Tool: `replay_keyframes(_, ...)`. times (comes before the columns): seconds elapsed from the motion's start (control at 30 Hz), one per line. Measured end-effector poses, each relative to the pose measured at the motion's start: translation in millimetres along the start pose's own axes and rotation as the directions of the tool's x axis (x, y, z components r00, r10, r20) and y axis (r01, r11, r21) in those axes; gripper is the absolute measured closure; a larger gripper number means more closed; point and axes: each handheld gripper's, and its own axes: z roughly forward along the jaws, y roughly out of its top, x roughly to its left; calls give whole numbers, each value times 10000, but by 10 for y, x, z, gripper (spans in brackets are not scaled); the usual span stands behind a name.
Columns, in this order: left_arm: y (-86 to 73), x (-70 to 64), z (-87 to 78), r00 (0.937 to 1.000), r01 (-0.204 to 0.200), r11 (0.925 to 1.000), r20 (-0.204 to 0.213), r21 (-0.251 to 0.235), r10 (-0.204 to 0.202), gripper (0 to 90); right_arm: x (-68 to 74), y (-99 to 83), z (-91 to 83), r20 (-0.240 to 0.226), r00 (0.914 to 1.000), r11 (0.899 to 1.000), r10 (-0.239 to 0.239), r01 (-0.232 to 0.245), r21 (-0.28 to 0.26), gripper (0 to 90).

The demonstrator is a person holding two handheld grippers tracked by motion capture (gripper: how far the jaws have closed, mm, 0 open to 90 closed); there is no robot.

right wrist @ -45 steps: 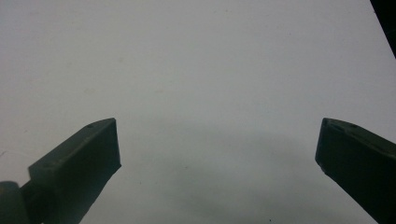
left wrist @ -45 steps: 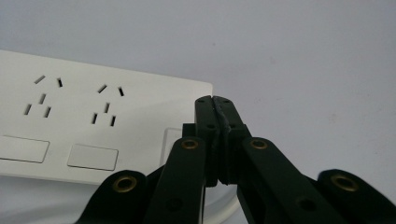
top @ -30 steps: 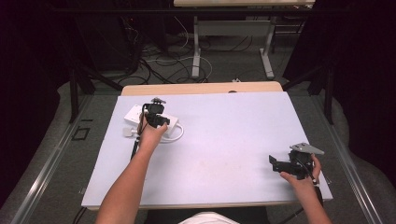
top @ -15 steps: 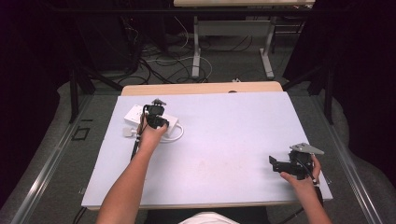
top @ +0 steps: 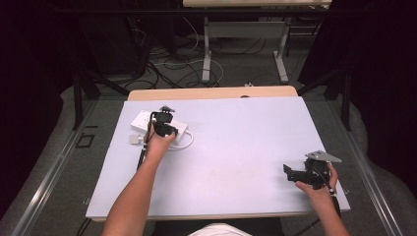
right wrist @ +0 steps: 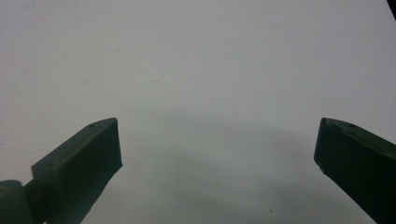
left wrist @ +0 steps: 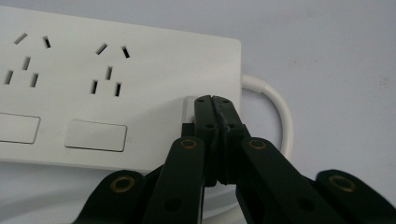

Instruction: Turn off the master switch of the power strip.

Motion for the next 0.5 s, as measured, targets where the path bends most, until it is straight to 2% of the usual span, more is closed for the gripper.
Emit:
replay_keyframes(0.13,8,-32,7,9996,-111,9997,-247,205,116,900,2,-1,-1,-12,10000,10000,61,-61,25,3)
replay_keyframes(0.23,2,-33,3,9996,-54,9999,-268,90,56,900,1,0,-9,-23,10000,10000,35,-35,-4,3)
replay_keyframes(0.27,6,-21,-6,9997,-104,9998,-213,158,107,900,11,-11,20,140,9998,9990,124,-118,-435,2)
replay_keyframes(0.3,7,-11,-12,9999,-33,9999,-169,97,35,900,1,0,-18,-33,9999,9999,126,-126,15,2)
replay_keyframes(0.4,10,3,-25,9996,202,9998,-208,17,-202,900,-20,-1,-16,29,9999,9999,105,-105,-42,3)
replay_keyframes(0.5,11,17,-23,9995,238,9997,-223,-23,-239,900,-24,-3,-4,155,9997,9998,161,-159,-152,3)
